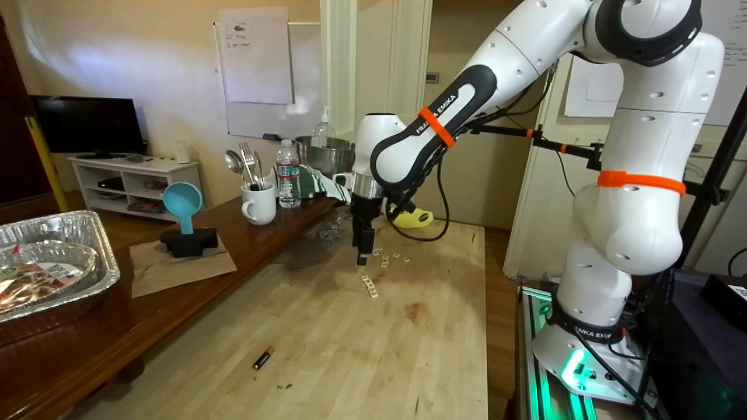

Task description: Spell the word 'Tear'.

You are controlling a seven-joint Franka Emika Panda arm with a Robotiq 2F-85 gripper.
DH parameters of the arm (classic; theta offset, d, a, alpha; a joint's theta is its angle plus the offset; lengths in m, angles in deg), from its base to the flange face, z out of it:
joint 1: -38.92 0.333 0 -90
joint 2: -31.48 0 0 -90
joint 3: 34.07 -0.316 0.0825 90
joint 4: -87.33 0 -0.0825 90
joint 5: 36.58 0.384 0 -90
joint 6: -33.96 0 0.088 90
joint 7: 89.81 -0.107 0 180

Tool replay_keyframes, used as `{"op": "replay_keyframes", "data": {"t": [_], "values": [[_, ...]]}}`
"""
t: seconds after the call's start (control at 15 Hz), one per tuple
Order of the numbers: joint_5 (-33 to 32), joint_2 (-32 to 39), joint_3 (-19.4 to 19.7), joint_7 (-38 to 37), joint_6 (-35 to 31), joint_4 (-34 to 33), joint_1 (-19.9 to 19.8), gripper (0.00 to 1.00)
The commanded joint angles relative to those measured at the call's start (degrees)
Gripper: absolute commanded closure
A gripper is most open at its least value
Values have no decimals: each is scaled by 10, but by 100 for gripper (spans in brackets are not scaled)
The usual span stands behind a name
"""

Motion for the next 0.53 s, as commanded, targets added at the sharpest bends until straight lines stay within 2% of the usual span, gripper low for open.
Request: {"op": "replay_keyframes", "data": {"t": [0.0,0.47], "values": [[-3,24,-1,38,-26,5,-16,34],[-15,62,-4,73,-44,3,-40,89]]}}
